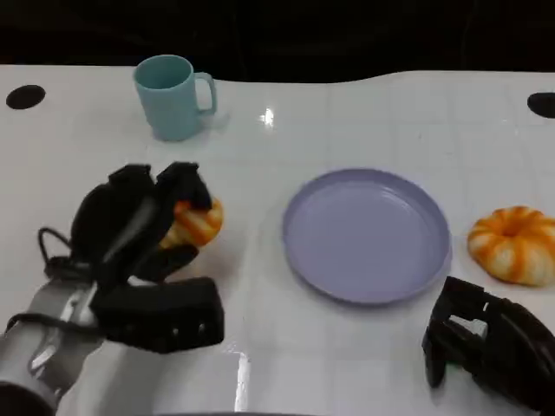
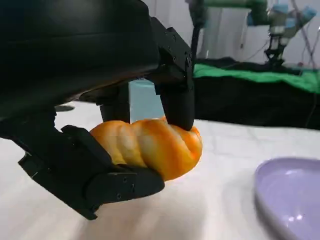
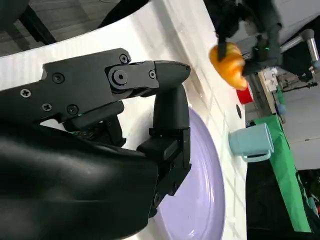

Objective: Grasp the bread from the table and place it into the plate.

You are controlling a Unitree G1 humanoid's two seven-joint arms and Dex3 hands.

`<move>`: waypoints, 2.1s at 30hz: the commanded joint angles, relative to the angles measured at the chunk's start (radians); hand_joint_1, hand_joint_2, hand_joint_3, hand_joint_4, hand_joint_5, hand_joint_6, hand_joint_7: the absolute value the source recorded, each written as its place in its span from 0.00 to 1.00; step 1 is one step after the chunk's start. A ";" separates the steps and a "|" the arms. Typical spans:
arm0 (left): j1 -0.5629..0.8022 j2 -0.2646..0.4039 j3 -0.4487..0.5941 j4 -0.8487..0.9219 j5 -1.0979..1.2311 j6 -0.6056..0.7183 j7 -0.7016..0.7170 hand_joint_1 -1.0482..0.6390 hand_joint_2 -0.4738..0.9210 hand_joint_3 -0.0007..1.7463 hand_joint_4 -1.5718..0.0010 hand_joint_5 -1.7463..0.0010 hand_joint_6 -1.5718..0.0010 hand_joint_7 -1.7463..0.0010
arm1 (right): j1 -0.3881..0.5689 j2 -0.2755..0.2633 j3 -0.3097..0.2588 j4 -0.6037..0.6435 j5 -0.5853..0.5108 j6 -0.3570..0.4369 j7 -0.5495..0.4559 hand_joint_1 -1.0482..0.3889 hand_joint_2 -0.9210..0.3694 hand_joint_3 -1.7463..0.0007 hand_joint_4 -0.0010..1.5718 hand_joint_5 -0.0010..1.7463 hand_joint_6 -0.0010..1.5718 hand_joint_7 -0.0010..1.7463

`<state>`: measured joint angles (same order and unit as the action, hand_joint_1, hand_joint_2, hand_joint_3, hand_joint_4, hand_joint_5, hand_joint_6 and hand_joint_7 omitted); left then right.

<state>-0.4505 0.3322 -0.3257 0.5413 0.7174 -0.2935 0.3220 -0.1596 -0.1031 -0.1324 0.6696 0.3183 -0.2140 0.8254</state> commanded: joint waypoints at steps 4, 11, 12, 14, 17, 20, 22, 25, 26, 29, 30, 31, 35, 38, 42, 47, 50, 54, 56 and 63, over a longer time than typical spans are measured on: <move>-0.117 -0.069 -0.045 0.100 -0.009 -0.027 -0.013 0.51 0.89 0.32 0.54 0.00 0.67 0.00 | 0.004 -0.010 -0.008 0.016 0.004 -0.019 0.007 0.32 0.00 0.86 0.46 1.00 0.39 0.92; -0.198 -0.134 -0.097 0.168 0.007 -0.026 -0.004 0.50 0.89 0.30 0.53 0.00 0.67 0.00 | 0.002 -0.011 -0.011 0.033 0.013 -0.027 0.025 0.31 0.00 0.86 0.47 1.00 0.39 0.92; -0.202 -0.138 -0.100 0.173 0.007 -0.026 -0.002 0.50 0.89 0.30 0.52 0.00 0.67 0.00 | 0.001 -0.011 -0.012 0.035 0.014 -0.027 0.028 0.31 0.00 0.86 0.47 1.00 0.39 0.92; -0.246 -0.182 -0.123 0.214 0.008 -0.036 -0.010 0.50 0.90 0.32 0.51 0.00 0.65 0.00 | 0.002 -0.010 -0.013 0.039 0.013 -0.037 0.030 0.31 0.00 0.86 0.47 1.00 0.39 0.92; -0.294 -0.233 -0.154 0.270 0.014 -0.044 -0.002 0.49 0.91 0.38 0.48 0.00 0.63 0.00 | 0.002 -0.012 -0.013 0.045 0.008 -0.048 0.031 0.31 0.00 0.86 0.47 1.00 0.39 0.92; -0.331 -0.273 -0.175 0.323 0.021 -0.053 0.022 0.49 0.85 0.47 0.45 0.00 0.61 0.00 | 0.003 -0.010 -0.015 0.046 0.011 -0.052 0.034 0.31 0.00 0.86 0.47 1.00 0.39 0.93; -0.362 -0.303 -0.192 0.370 0.028 -0.057 0.032 0.48 0.83 0.51 0.44 0.00 0.61 0.00 | 0.004 -0.010 -0.014 0.045 0.011 -0.053 0.033 0.31 0.00 0.86 0.47 1.00 0.39 0.93; -0.401 -0.334 -0.214 0.422 0.035 -0.055 0.029 0.47 0.83 0.53 0.44 0.00 0.61 0.00 | 0.005 -0.012 -0.012 0.042 0.009 -0.052 0.035 0.30 0.00 0.85 0.47 1.00 0.38 0.93; -0.414 -0.345 -0.222 0.441 0.037 -0.059 0.035 0.47 0.83 0.53 0.44 0.00 0.61 0.00 | 0.004 -0.011 -0.013 0.045 0.011 -0.054 0.039 0.31 0.00 0.85 0.47 1.00 0.38 0.93; -0.442 -0.374 -0.235 0.487 0.045 -0.072 0.070 0.46 0.81 0.54 0.42 0.00 0.59 0.06 | 0.003 -0.010 -0.014 0.047 0.013 -0.059 0.042 0.31 0.00 0.85 0.47 1.00 0.38 0.94; -0.451 -0.385 -0.240 0.501 0.047 -0.069 0.075 0.46 0.81 0.53 0.42 0.00 0.58 0.07 | 0.004 -0.010 -0.014 0.045 0.012 -0.058 0.041 0.31 0.00 0.85 0.47 1.00 0.38 0.94; -0.459 -0.391 -0.243 0.512 0.048 -0.066 0.078 0.46 0.81 0.53 0.42 0.00 0.58 0.07 | 0.004 -0.010 -0.014 0.044 0.012 -0.057 0.040 0.31 0.00 0.85 0.46 1.00 0.37 0.94; -0.490 -0.419 -0.263 0.562 0.058 -0.054 0.098 0.46 0.81 0.52 0.40 0.00 0.59 0.01 | 0.009 -0.010 -0.011 0.038 0.007 -0.054 0.030 0.31 0.00 0.85 0.46 1.00 0.36 0.95; -0.505 -0.427 -0.262 0.593 0.046 -0.061 0.074 0.46 0.82 0.52 0.42 0.00 0.61 0.00 | 0.008 -0.008 -0.011 0.040 0.009 -0.053 0.032 0.32 0.00 0.85 0.46 1.00 0.36 0.94; -0.512 -0.432 -0.249 0.624 0.014 -0.084 0.022 0.46 0.80 0.50 0.56 0.00 0.63 0.10 | -0.001 -0.004 -0.015 0.056 0.017 -0.057 0.044 0.32 0.00 0.85 0.46 1.00 0.36 0.94; -0.530 -0.415 -0.264 0.633 0.008 -0.105 -0.085 0.37 0.98 0.23 0.80 0.39 0.78 0.61 | -0.003 -0.003 -0.015 0.054 0.018 -0.049 0.040 0.33 0.00 0.85 0.46 1.00 0.37 0.93; -0.542 -0.409 -0.280 0.630 0.021 -0.082 -0.134 0.26 1.00 0.22 0.96 0.57 0.94 0.70 | 0.000 -0.003 -0.014 0.048 0.015 -0.045 0.033 0.33 0.00 0.85 0.46 1.00 0.37 0.93; -0.549 -0.398 -0.304 0.612 0.035 -0.066 -0.176 0.15 1.00 0.27 1.00 0.80 1.00 0.81 | 0.002 -0.003 -0.013 0.044 0.015 -0.042 0.030 0.32 0.00 0.85 0.45 1.00 0.38 0.92; -0.546 -0.393 -0.307 0.605 0.036 -0.071 -0.175 0.12 1.00 0.30 1.00 0.88 1.00 0.84 | 0.000 -0.001 -0.016 0.048 0.024 -0.038 0.038 0.33 0.00 0.85 0.45 1.00 0.38 0.92; -0.535 -0.363 -0.307 0.571 0.038 -0.083 -0.206 0.07 1.00 0.35 1.00 0.94 1.00 0.89 | 0.000 -0.003 -0.012 0.052 0.023 -0.049 0.033 0.33 0.00 0.85 0.45 1.00 0.38 0.92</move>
<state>-0.9681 -0.0598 -0.6262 1.1441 0.7557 -0.3681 0.1489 -0.1689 -0.0996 -0.1425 0.7105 0.3462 -0.2662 0.8625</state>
